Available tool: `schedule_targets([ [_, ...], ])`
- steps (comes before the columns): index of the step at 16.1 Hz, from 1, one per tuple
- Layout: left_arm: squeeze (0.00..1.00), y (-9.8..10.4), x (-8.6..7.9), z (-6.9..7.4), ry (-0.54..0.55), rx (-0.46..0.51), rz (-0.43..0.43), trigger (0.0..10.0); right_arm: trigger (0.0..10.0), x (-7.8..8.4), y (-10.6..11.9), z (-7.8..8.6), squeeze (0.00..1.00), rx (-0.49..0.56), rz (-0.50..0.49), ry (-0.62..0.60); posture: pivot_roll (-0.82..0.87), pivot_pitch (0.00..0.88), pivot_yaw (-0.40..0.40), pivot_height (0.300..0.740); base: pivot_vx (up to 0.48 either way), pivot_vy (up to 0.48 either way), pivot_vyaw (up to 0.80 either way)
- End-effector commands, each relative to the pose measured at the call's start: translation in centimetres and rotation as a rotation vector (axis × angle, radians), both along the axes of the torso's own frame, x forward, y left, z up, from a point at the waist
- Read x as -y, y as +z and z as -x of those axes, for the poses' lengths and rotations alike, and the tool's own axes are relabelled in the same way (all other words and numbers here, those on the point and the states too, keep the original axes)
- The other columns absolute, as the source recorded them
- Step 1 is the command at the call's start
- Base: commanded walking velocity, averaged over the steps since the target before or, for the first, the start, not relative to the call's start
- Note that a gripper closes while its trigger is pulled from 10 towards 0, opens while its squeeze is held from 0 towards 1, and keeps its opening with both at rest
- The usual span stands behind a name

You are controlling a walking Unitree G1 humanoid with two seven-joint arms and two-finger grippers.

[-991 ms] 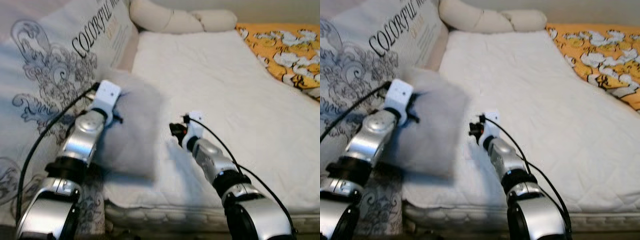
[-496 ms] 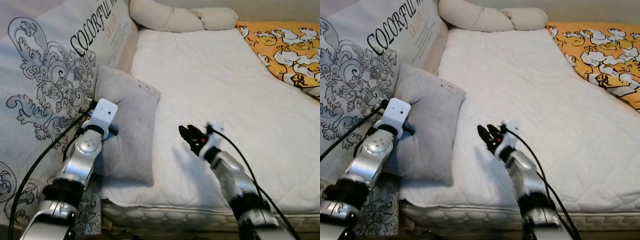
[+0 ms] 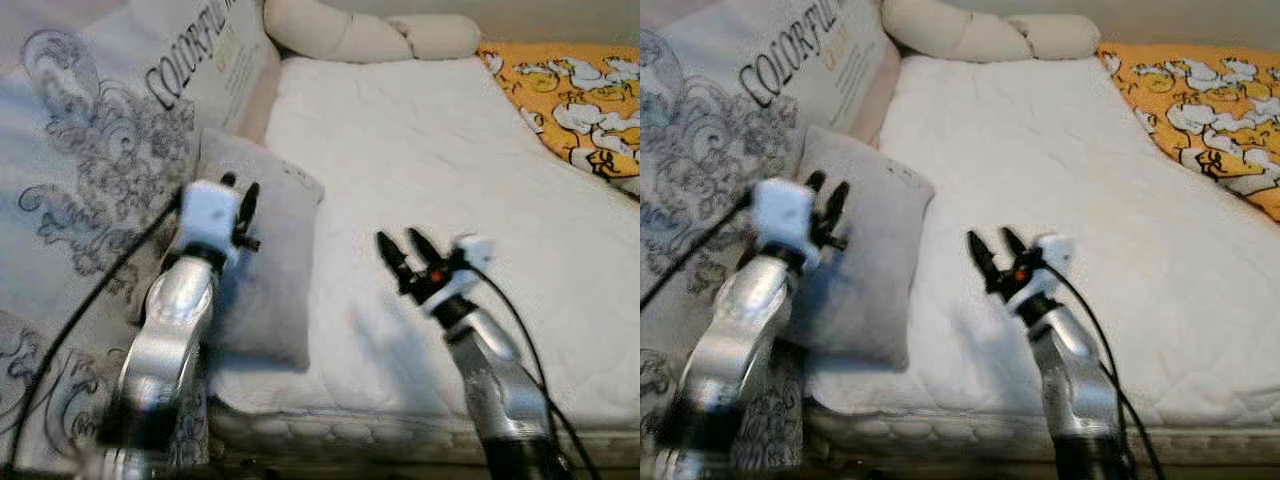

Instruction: Clean up the room

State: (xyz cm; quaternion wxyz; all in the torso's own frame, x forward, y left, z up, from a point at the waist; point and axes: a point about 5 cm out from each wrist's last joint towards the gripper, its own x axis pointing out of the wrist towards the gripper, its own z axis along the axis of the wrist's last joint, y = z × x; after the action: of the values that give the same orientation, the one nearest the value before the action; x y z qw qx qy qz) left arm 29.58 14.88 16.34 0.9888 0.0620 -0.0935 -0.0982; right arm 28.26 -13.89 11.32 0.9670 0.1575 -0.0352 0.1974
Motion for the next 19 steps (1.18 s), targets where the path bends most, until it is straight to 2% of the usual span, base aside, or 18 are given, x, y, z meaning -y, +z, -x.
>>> schedule_targets([
  [1,1.00,0.7,0.0,0.6,0.009,-0.003,0.043,10.0,10.0,0.4,0.9,0.0,1.00,-0.001,0.045,-0.050,-0.07,0.051,0.028,0.740,0.000,0.000,0.00],
  [2,1.00,0.3,-0.1,1.5,0.018,-0.017,0.040,10.0,10.0,0.1,0.8,0.4,1.00,-0.058,0.064,-0.040,-0.08,0.050,0.024,0.740,0.000,0.000,0.00],
  [4,1.00,-0.7,-0.4,2.9,0.037,-0.058,0.038,10.0,10.0,-0.1,1.1,1.2,1.00,-0.059,0.151,-0.046,-0.08,0.050,0.011,0.740,0.000,0.000,0.00],
  [5,1.00,-1.3,-0.6,3.6,0.063,-0.082,0.038,10.0,10.0,0.0,1.1,1.6,0.90,-0.076,0.174,-0.060,-0.08,0.050,0.003,0.740,0.000,-0.300,0.00],
  [6,1.00,-1.5,-0.7,4.3,0.079,-0.102,0.032,10.0,10.0,0.1,0.9,2.0,0.00,-0.103,0.198,-0.062,-0.08,0.049,-0.008,0.740,0.000,-0.349,0.00],
  [10,1.00,-1.9,-0.7,5.6,0.097,-0.145,0.012,10.0,10.0,1.1,0.6,2.8,0.00,-0.183,0.189,-0.123,-0.08,0.044,-0.024,0.740,0.000,-0.354,0.00],
  [12,1.00,-2.0,-0.8,5.7,0.104,-0.158,0.007,10.0,10.0,1.0,0.3,3.0,0.00,-0.227,0.181,-0.104,-0.07,0.048,-0.023,0.740,0.000,-0.354,0.00],
  [15,1.00,-2.3,-1.0,5.9,0.116,-0.182,0.001,10.0,10.0,1.0,0.0,2.9,0.00,-0.250,0.222,-0.093,-0.07,0.040,-0.021,0.740,0.000,-0.339,0.00],
  [19,1.00,-2.4,-1.3,5.9,0.135,-0.206,0.000,10.0,10.0,1.3,-0.3,3.1,0.00,-0.267,0.230,-0.111,-0.06,0.039,-0.013,0.740,0.000,-0.272,0.00],
])
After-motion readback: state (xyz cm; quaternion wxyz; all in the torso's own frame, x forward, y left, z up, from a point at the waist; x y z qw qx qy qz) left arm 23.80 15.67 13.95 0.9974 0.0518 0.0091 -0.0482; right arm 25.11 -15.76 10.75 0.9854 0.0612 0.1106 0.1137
